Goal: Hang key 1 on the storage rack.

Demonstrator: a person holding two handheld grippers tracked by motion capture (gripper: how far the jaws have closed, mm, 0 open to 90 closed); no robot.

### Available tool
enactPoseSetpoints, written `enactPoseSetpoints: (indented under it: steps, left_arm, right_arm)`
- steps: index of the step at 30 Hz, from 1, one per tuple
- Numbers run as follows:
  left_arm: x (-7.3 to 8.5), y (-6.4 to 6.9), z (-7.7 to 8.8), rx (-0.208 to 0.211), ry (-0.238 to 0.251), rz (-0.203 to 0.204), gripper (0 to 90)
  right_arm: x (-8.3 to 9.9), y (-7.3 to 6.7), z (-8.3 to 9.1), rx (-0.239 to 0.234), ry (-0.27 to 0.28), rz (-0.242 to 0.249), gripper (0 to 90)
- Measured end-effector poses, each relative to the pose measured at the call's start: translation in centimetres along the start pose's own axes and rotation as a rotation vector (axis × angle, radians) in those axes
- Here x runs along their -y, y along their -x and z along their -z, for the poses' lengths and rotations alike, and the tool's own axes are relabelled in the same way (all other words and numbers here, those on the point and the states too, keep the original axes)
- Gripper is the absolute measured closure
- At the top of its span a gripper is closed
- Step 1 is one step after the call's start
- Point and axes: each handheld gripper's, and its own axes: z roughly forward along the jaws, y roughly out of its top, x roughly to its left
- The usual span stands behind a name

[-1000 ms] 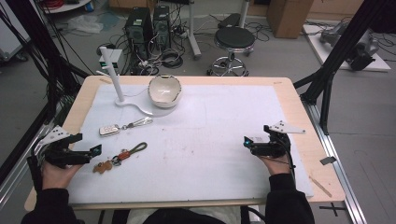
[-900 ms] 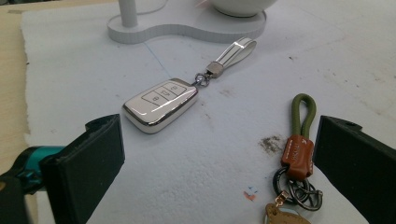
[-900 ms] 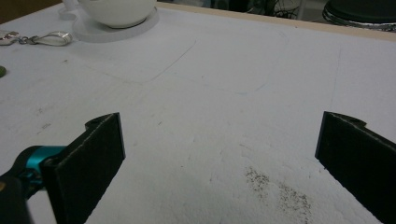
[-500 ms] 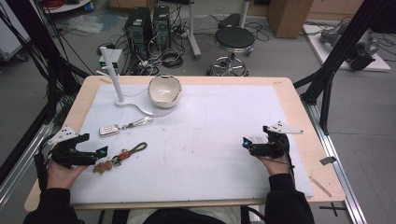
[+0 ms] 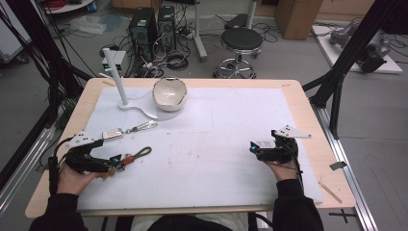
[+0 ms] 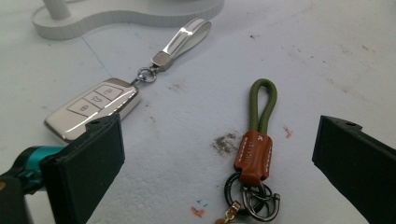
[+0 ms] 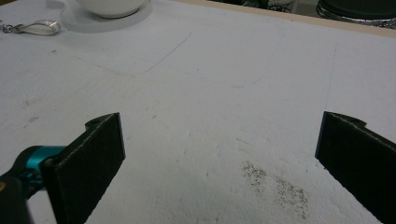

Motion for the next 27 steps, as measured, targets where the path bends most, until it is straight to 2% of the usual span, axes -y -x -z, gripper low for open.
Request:
enactPoseSetpoints:
  steps: [5, 12, 17, 22, 27]
  left_arm:
    - [0.0, 0.6, -0.8, 0.034, -0.038, -0.024, 2.8]
    - [0.0, 1.0, -1.7, 0.057, -0.091, -0.051, 2.8]
    - [0.1, 1.5, -2.6, 0.097, -0.128, -0.059, 2.8]
    - [0.3, 1.5, -3.2, 0.11, -0.167, -0.07, 2.9]
    - [0.3, 1.4, -3.7, 0.133, -0.187, -0.077, 10.9]
  right_arm:
    - [0.0, 0.0, 0.0, 0.002, -0.005, 0.008, 0.4]
    - [0.1, 0.0, -0.1, -0.003, -0.013, 0.011, 0.4]
    - [0.1, 0.0, -0.1, -0.001, -0.006, 0.017, 0.4]
    - [0.1, -0.1, 0.0, 0.0, -0.008, 0.008, 0.4]
    - [0.1, -0.1, -0.1, 0.006, -0.012, 0.013, 0.4]
